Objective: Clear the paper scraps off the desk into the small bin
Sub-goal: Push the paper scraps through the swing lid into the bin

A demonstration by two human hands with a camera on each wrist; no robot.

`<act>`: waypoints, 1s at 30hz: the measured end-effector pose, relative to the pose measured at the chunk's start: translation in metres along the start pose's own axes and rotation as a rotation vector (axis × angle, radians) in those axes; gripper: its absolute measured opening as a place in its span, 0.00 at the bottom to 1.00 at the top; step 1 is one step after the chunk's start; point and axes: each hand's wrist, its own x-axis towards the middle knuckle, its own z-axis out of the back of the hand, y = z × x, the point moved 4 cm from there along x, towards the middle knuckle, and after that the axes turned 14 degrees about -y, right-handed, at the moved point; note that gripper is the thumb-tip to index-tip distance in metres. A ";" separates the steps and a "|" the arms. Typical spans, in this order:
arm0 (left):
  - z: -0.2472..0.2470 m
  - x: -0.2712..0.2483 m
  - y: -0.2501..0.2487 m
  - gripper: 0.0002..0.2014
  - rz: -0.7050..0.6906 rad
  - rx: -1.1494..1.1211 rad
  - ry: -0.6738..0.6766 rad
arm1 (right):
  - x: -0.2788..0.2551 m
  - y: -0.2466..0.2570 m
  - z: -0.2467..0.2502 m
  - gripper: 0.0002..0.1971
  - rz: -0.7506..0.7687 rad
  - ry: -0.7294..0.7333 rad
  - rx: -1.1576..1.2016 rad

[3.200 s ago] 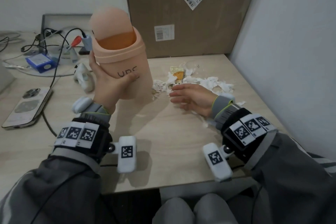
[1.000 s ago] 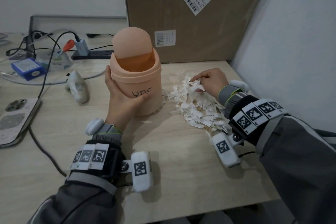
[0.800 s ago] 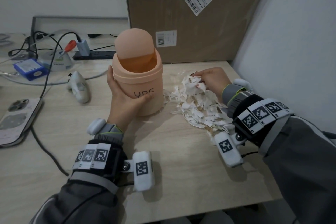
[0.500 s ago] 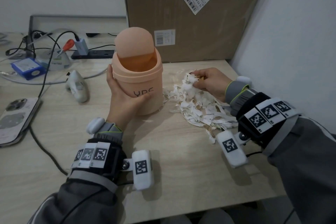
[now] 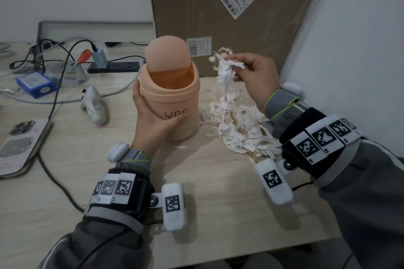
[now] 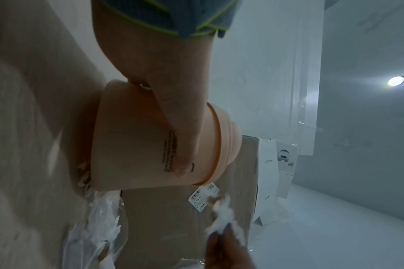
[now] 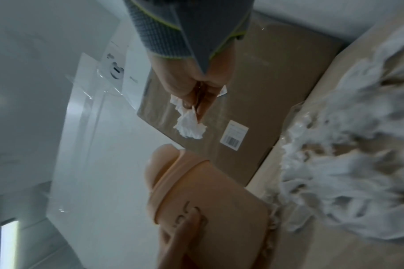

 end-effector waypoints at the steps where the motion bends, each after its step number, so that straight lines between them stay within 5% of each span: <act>1: 0.000 0.000 0.000 0.65 0.000 0.001 -0.001 | -0.002 0.010 -0.005 0.13 0.026 0.015 0.062; 6: -0.001 -0.001 0.000 0.65 0.002 0.021 0.003 | -0.018 0.042 -0.037 0.16 0.141 0.197 0.182; 17: -0.005 -0.004 -0.003 0.69 0.000 -0.064 0.024 | -0.040 0.052 -0.065 0.12 0.446 0.175 -0.295; 23: -0.008 -0.005 -0.005 0.68 -0.051 -0.041 0.068 | -0.043 0.045 -0.067 0.09 0.449 0.321 -0.508; 27: -0.008 -0.006 -0.007 0.68 -0.072 -0.039 0.077 | -0.036 0.048 -0.076 0.14 0.579 0.513 -0.949; 30: -0.009 -0.006 -0.008 0.68 -0.082 -0.039 0.081 | -0.036 0.045 -0.084 0.10 0.491 0.649 -1.056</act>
